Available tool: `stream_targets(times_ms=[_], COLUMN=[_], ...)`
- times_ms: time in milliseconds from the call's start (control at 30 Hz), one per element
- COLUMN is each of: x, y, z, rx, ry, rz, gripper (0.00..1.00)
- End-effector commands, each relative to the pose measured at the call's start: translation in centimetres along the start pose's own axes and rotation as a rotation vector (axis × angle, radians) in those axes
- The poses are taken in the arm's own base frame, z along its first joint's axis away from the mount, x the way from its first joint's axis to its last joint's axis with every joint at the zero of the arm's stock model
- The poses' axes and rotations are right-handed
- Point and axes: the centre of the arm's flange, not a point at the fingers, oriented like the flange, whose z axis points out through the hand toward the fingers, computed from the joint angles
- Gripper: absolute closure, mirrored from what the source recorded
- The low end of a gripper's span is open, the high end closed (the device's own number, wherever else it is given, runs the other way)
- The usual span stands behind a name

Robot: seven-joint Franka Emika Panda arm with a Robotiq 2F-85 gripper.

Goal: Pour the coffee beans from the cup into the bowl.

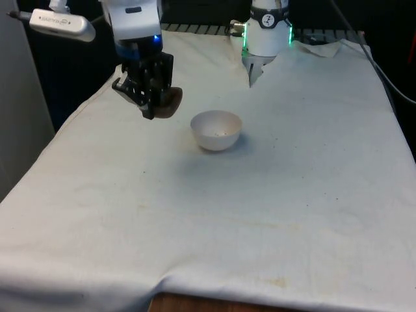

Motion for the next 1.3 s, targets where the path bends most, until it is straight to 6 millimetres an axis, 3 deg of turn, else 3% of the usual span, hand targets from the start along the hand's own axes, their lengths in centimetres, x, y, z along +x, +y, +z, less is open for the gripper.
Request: stream_targets(times_ms=[0, 967, 1267], x=[-0.3, -1.4, -2.0], y=[-0.1, -2.1, -3.5], z=[-0.1, 1.3, 1.9], rx=[-0.027, -0.041, -0.083], ry=[0.006, 0.018, 0.019], rz=[0.003, 0.051, 0.073], gripper=[0.96, 0.96, 0.96])
